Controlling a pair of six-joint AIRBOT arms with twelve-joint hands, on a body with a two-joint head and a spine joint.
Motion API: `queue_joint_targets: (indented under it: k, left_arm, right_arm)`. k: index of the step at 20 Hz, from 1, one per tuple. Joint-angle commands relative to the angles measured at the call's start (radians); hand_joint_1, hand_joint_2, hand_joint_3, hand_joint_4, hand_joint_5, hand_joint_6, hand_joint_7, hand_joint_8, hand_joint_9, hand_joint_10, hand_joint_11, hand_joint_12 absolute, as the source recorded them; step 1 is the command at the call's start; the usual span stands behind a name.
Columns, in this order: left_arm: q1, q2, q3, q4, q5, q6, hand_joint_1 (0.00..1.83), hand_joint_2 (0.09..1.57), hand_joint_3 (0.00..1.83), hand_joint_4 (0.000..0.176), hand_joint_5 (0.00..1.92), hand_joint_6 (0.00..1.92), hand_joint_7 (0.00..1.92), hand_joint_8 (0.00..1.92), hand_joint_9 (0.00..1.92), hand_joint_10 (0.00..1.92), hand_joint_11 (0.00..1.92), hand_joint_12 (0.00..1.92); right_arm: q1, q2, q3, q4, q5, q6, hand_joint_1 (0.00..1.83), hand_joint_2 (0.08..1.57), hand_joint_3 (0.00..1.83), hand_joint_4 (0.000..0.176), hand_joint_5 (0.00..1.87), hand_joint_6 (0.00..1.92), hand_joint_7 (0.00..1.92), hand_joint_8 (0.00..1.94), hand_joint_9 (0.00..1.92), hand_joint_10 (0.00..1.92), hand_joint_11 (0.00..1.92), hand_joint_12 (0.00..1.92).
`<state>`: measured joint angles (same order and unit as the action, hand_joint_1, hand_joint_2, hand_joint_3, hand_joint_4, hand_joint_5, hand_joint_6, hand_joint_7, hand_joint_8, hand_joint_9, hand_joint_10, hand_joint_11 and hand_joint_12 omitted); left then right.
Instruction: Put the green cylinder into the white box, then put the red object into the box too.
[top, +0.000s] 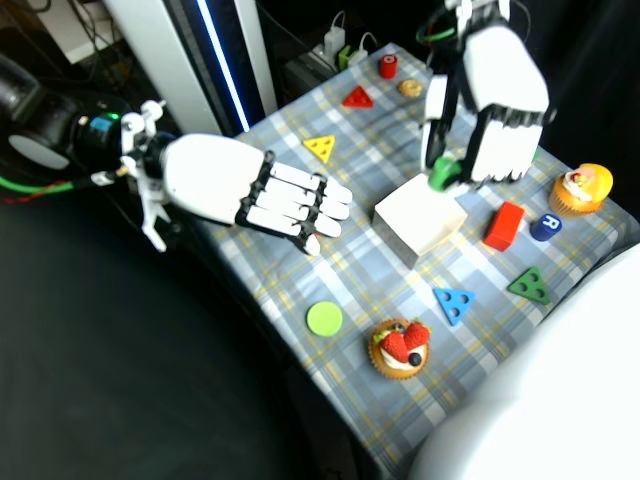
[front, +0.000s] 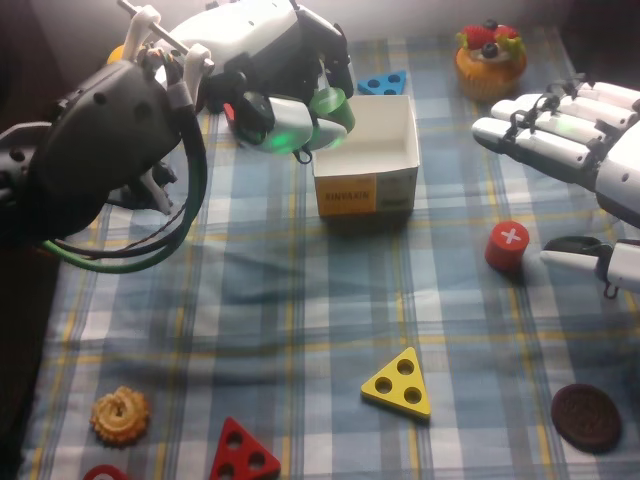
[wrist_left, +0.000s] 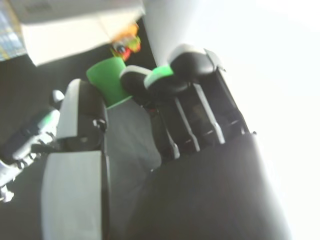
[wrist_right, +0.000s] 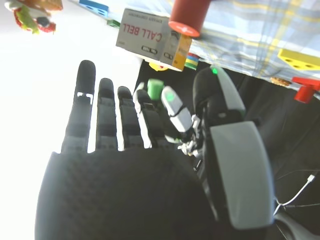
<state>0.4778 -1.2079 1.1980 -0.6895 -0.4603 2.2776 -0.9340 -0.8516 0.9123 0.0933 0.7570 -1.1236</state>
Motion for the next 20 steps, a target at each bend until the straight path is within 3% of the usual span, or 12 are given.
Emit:
queue_joint_targets:
  k: [1, 2, 4, 6, 7, 12, 15, 16, 18, 19, 20]
  left_arm:
    - [-0.014, -0.004, 0.004, 0.022, -0.093, -0.003, 1.11, 1.09, 0.00, 0.000, 0.54, 0.99, 0.69, 0.94, 0.43, 1.21, 0.06, 1.81]
    - [-0.013, -0.004, 0.004, 0.022, -0.093, -0.003, 0.99, 1.02, 0.00, 0.013, 0.39, 0.65, 0.51, 0.56, 0.19, 0.91, 0.01, 1.57]
    - [-0.013, -0.003, 0.001, 0.022, -0.096, -0.003, 0.90, 0.96, 0.00, 0.103, 0.25, 0.25, 0.27, 0.10, 0.02, 0.43, 0.00, 1.15]
    - [-0.013, 0.000, -0.004, 0.027, -0.103, -0.003, 0.76, 0.98, 0.00, 0.154, 0.10, 0.09, 0.06, 0.01, 0.00, 0.04, 0.00, 0.31]
    - [-0.013, 0.003, -0.009, 0.029, -0.108, -0.003, 0.73, 0.98, 0.00, 0.163, 0.08, 0.05, 0.02, 0.01, 0.00, 0.01, 0.00, 0.07]
    - [0.001, 0.051, -0.075, 0.075, -0.187, -0.012, 0.60, 1.00, 0.01, 0.169, 0.06, 0.03, 0.00, 0.00, 0.00, 0.00, 0.00, 0.00]
    - [0.038, 0.118, -0.131, 0.142, -0.262, -0.145, 0.45, 1.15, 0.03, 0.132, 0.09, 0.03, 0.02, 0.00, 0.00, 0.00, 0.00, 0.00]
    - [0.057, 0.146, -0.152, 0.178, -0.296, -0.220, 0.43, 1.16, 0.03, 0.121, 0.11, 0.03, 0.05, 0.01, 0.01, 0.00, 0.04, 0.03]
    - [0.087, 0.181, -0.181, 0.207, -0.345, -0.298, 0.48, 1.20, 0.01, 0.088, 0.15, 0.02, 0.10, 0.01, 0.04, 0.01, 0.00, 0.39]
    - [0.109, 0.203, -0.203, 0.223, -0.383, -0.331, 0.49, 1.23, 0.01, 0.068, 0.15, 0.02, 0.11, 0.01, 0.04, 0.01, 0.00, 0.41]
    - [0.122, 0.216, -0.221, 0.232, -0.410, -0.338, 0.47, 1.25, 0.01, 0.062, 0.14, 0.01, 0.09, 0.00, 0.03, 0.01, 0.00, 0.34]
  right_arm:
    - [0.012, -0.001, 0.004, 0.001, 0.121, -0.002, 0.62, 1.29, 0.00, 0.000, 0.00, 0.00, 0.03, 0.00, 0.00, 0.24, 0.00, 0.96]
    - [0.013, -0.001, 0.004, 0.001, 0.121, -0.002, 0.62, 1.29, 0.00, 0.000, 0.00, 0.00, 0.03, 0.00, 0.00, 0.24, 0.00, 0.96]
    - [0.014, -0.001, 0.004, 0.001, 0.123, -0.002, 0.62, 1.29, 0.00, 0.000, 0.00, 0.00, 0.03, 0.00, 0.00, 0.25, 0.00, 0.94]
    - [0.015, -0.001, 0.005, 0.001, 0.123, -0.002, 0.62, 1.30, 0.00, 0.000, 0.00, 0.00, 0.02, 0.00, 0.00, 0.23, 0.00, 0.84]
    - [0.016, -0.001, 0.005, 0.001, 0.123, -0.002, 0.62, 1.30, 0.00, 0.000, 0.00, 0.00, 0.03, 0.00, 0.00, 0.23, 0.00, 0.83]
    - [0.022, -0.002, 0.010, 0.001, 0.122, -0.001, 0.62, 1.28, 0.00, 0.000, 0.00, 0.00, 0.02, 0.00, 0.00, 0.28, 0.00, 1.07]
    - [0.034, -0.015, 0.023, 0.001, 0.105, -0.001, 0.60, 1.27, 0.00, 0.000, 0.00, 0.00, 0.04, 0.01, 0.00, 0.33, 0.00, 1.20]
    - [0.040, -0.023, 0.030, 0.001, 0.092, 0.000, 0.60, 1.27, 0.00, 0.000, 0.00, 0.00, 0.04, 0.00, 0.00, 0.32, 0.00, 1.15]
    - [0.046, -0.036, 0.041, 0.000, 0.073, 0.003, 0.61, 1.28, 0.00, 0.000, 0.01, 0.00, 0.05, 0.01, 0.00, 0.34, 0.00, 0.99]
    - [0.048, -0.046, 0.049, 0.000, 0.058, 0.004, 0.62, 1.28, 0.00, 0.000, 0.03, 0.01, 0.08, 0.01, 0.00, 0.37, 0.00, 0.98]
    - [0.048, -0.052, 0.053, 0.000, 0.047, 0.005, 0.64, 1.28, 0.00, 0.000, 0.06, 0.02, 0.11, 0.02, 0.00, 0.39, 0.00, 0.97]
